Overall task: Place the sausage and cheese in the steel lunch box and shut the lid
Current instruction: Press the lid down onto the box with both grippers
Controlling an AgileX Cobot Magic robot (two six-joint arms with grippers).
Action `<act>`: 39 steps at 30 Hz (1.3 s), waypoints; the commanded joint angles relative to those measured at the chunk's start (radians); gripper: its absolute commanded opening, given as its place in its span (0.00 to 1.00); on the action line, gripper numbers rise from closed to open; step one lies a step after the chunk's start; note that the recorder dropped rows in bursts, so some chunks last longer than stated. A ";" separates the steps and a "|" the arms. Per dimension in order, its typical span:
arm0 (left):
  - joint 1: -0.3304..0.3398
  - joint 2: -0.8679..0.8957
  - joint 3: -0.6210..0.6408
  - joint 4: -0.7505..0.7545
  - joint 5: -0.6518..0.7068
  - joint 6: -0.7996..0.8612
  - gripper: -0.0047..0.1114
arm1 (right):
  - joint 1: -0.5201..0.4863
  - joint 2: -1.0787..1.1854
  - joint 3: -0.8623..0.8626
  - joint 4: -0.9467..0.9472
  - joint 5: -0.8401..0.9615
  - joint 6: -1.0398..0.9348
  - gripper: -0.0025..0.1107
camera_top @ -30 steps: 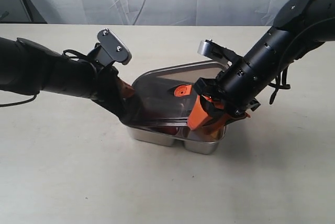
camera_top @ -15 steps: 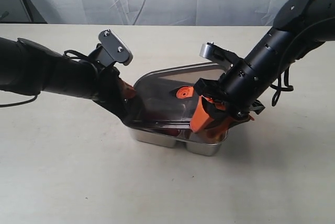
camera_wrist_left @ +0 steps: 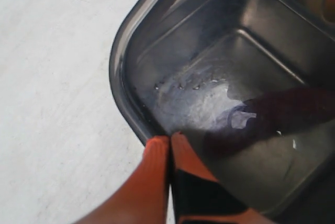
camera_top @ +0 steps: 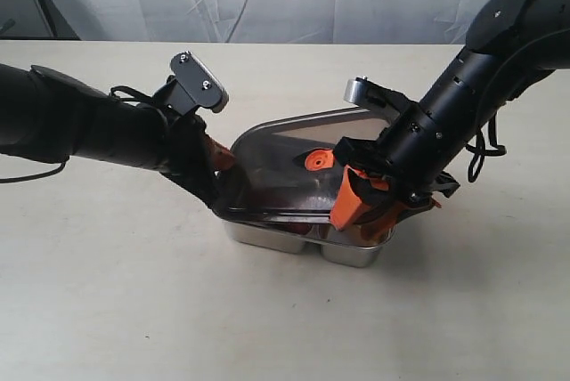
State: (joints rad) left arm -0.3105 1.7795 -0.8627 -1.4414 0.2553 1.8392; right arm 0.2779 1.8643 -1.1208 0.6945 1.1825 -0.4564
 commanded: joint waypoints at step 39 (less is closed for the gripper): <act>0.000 -0.084 0.008 0.023 0.191 0.049 0.04 | -0.009 -0.007 0.008 -0.165 0.039 0.034 0.45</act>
State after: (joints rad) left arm -0.3105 1.6967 -0.8498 -1.4146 0.4322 1.8707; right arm 0.2748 1.8587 -1.1208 0.6288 1.2060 -0.4403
